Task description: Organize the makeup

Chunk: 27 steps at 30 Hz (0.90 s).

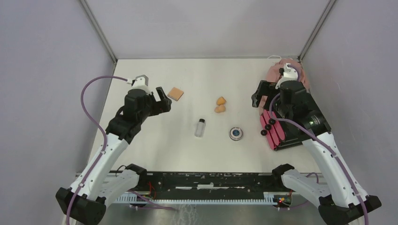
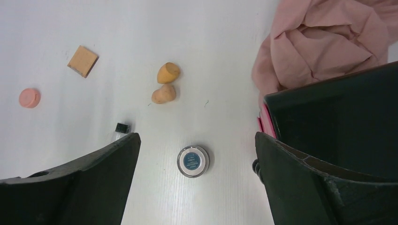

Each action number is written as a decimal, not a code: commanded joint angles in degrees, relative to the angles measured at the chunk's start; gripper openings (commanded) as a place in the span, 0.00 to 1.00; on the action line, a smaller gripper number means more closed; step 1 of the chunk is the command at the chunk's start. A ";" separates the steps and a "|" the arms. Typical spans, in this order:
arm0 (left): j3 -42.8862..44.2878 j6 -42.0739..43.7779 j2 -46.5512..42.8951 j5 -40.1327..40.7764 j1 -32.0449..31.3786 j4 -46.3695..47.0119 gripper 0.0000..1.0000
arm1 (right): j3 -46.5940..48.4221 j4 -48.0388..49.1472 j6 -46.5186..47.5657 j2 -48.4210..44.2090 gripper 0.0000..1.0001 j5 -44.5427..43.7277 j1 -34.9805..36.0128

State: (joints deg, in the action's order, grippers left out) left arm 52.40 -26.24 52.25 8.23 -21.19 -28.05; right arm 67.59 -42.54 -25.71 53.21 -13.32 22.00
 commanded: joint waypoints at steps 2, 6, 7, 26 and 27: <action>0.23 3.15 -1.74 -3.70 0.19 4.09 0.99 | 0.13 1.94 -1.92 -0.65 1.00 3.21 -0.26; -0.25 4.61 -1.99 -9.17 0.10 5.16 0.99 | -0.55 0.78 -2.31 -1.00 1.00 2.10 -0.21; -0.74 4.62 -2.13 -10.22 0.14 5.86 0.99 | -0.56 0.37 -2.45 -1.00 1.00 1.63 -0.20; 5.85 1.53 19.55 7.95 -35.25 8.15 0.99 | 0.78 -30.50 -21.21 -6.27 0.99 -31.45 -0.22; 6.24 1.99 19.52 8.13 -35.25 8.32 0.99 | 1.61 -32.46 -22.10 -6.24 0.99 -33.99 -0.28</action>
State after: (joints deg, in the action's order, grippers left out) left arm 54.65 -23.46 73.17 13.17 -56.60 -24.53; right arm 66.63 -63.00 -39.22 49.65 -32.10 22.00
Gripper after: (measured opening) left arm 0.991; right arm 0.996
